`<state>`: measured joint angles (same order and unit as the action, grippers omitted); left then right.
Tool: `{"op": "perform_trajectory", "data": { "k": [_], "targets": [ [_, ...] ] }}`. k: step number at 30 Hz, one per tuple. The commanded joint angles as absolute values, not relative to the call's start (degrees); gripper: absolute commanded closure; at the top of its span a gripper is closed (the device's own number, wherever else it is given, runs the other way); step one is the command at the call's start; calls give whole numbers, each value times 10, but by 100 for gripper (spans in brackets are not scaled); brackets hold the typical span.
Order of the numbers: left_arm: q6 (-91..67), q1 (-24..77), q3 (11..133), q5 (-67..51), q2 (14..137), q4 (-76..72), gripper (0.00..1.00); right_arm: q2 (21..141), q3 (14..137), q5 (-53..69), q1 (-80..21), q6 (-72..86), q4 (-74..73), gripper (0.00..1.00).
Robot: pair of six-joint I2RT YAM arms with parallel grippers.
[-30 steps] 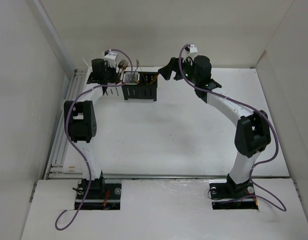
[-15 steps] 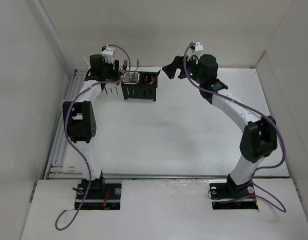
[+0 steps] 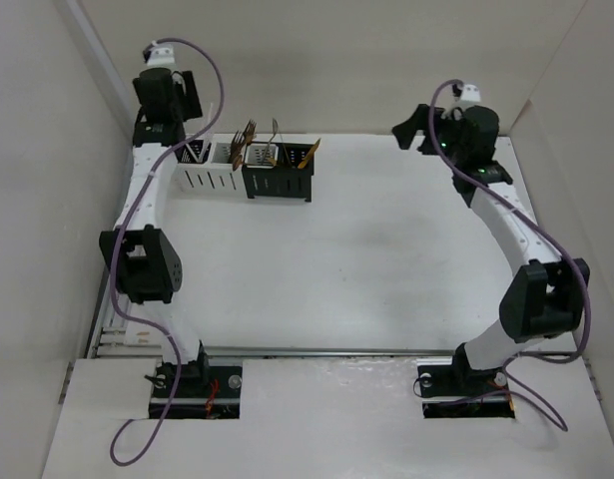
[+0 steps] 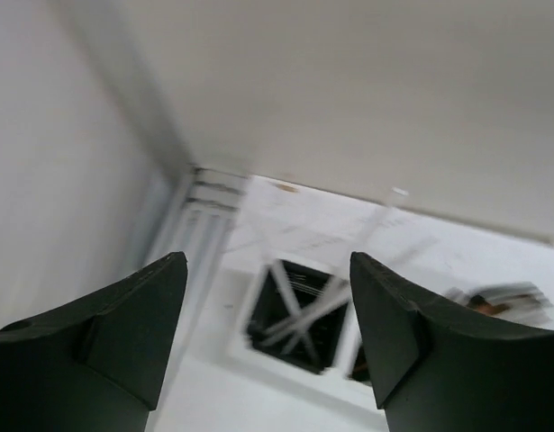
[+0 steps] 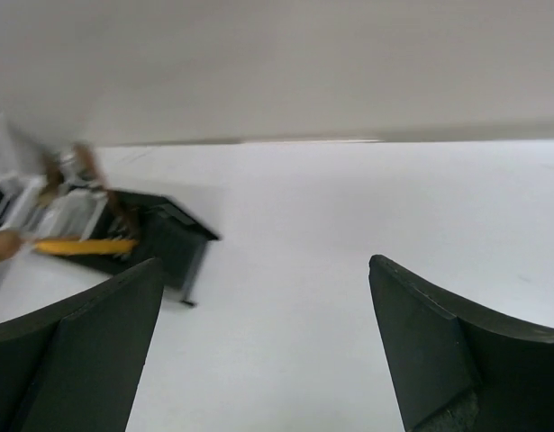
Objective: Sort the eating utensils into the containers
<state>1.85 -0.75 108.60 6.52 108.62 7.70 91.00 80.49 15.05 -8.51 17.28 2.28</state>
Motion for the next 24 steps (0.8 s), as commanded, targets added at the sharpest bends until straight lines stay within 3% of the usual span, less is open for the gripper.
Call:
{"op": "perform_trajectory", "data": {
  "k": [1, 7, 12, 24],
  "targets": [
    [-31, -77, 1051, 233, 1003, 91, 29, 840, 769, 85, -20, 166, -23, 0],
    [-62, -168, 956, 201, 948, 118, 29, 808, 750, -65, 14, 127, -70, 0],
    [-69, -188, 881, 177, 897, 100, 29, 814, 777, -81, 14, 110, -99, 0],
    [-69, -211, 847, 165, 861, 95, 29, 843, 821, -47, 14, 82, -160, 0]
  ]
}}
